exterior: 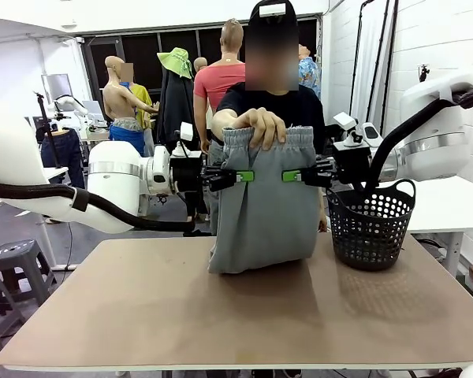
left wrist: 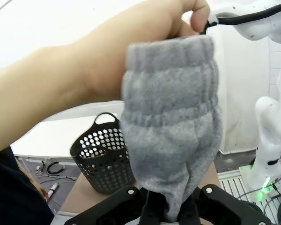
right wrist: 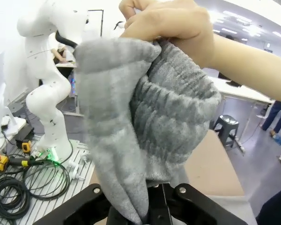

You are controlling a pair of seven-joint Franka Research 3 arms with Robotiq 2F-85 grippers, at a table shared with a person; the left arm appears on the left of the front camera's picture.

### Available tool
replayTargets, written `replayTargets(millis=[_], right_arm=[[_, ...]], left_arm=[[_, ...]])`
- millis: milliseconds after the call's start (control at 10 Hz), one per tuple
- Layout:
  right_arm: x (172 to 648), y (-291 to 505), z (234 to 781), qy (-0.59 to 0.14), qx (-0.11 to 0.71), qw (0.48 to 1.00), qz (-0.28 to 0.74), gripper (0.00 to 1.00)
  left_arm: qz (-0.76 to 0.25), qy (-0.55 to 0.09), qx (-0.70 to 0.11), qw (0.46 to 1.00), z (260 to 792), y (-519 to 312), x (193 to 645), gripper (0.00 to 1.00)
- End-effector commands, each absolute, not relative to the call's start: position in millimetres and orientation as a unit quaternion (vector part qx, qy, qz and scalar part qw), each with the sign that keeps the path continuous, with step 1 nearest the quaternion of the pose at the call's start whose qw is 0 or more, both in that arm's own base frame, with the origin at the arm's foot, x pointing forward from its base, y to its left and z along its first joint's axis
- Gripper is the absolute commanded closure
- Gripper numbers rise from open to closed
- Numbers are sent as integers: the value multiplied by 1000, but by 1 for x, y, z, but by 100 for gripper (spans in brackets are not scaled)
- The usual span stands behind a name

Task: Fold the training pants.
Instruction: Grab both ends of the Training pants handed by a person, then release the ends of the Training pants and then grab the overlapped ends.

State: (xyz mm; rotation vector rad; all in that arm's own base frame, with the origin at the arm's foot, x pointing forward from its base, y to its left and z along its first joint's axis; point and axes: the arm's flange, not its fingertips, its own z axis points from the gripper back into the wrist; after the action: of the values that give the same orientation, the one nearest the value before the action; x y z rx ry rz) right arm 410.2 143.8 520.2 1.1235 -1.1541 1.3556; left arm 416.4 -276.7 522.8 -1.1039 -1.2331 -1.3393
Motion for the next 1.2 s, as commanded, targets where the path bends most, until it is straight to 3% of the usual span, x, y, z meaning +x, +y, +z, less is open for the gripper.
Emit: replayTargets(millis=[0,1100], right_arm=[[409,140,523,-491,466,491,549,100],[409,140,523,-491,466,491,549,100]], left_arm=[[-536,-521,-454,485,524,-276,418,100],[-536,-521,-454,485,524,-276,418,100]])
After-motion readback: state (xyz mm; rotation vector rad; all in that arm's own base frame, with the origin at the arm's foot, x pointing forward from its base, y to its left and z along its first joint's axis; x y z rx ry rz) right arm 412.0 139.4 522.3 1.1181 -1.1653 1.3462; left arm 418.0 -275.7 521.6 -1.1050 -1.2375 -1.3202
